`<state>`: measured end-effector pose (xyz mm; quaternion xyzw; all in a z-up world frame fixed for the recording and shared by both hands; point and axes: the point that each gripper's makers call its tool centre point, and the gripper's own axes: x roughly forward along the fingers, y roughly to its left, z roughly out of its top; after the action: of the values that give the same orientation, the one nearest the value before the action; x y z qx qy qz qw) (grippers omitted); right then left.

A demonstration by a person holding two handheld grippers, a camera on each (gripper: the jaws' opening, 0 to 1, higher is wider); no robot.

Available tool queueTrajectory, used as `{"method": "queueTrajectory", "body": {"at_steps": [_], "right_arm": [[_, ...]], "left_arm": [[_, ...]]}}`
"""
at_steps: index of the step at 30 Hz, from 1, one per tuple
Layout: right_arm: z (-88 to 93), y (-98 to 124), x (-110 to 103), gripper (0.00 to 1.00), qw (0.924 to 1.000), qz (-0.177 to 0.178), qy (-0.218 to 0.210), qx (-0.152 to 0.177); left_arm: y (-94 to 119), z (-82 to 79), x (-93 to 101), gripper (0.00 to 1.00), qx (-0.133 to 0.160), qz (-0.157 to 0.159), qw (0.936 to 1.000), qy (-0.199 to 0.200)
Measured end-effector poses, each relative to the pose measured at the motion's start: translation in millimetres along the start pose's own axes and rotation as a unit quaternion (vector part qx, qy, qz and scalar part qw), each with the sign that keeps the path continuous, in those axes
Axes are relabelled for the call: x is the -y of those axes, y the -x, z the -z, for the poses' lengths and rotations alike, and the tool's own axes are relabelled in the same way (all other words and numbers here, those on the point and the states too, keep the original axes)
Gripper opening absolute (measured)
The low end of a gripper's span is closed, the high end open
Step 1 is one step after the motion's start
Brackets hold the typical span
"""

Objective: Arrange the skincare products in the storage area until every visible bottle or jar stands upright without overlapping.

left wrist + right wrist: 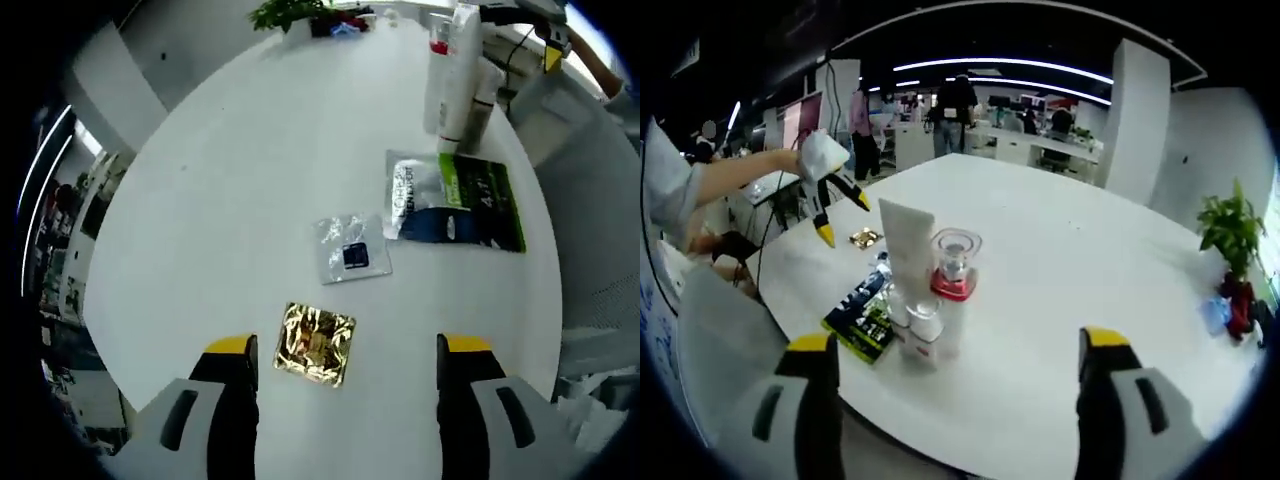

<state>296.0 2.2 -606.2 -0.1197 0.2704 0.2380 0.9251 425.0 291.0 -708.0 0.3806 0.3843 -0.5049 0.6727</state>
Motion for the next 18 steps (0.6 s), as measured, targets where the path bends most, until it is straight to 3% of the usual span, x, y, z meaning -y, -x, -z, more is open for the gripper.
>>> {"method": "queueTrajectory", "body": {"at_steps": [18], "right_arm": [[7.5, -4, 1, 1.0, 0.9998, 0.004, -0.01, -0.016]], "left_arm": [[-23, 7.1, -13.9, 0.53, -0.034, 0.042, 0.9983, -0.02]]}}
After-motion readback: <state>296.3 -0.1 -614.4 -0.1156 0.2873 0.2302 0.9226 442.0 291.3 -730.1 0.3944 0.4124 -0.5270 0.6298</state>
